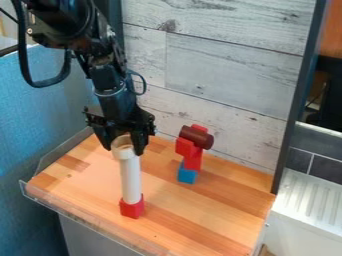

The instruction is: Put the circle on top of the cylinder

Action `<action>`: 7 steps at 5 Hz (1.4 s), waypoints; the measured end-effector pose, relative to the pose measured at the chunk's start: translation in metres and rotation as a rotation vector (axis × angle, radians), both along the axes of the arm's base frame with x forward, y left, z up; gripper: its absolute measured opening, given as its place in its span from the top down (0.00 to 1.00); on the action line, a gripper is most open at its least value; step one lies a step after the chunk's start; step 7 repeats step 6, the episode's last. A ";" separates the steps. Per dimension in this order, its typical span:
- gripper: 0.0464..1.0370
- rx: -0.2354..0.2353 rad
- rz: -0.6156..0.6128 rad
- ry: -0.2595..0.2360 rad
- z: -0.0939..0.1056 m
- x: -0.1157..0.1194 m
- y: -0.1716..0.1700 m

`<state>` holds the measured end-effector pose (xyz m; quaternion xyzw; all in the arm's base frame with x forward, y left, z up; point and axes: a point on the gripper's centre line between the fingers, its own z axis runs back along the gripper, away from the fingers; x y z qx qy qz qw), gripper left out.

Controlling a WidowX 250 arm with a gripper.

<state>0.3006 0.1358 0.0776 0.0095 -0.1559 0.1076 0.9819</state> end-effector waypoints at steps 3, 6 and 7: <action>0.04 -0.010 -0.017 -0.016 0.000 -0.002 -0.004; 0.04 -0.100 0.035 -0.090 0.050 0.005 0.011; 0.04 -0.100 0.035 -0.090 0.050 0.005 0.011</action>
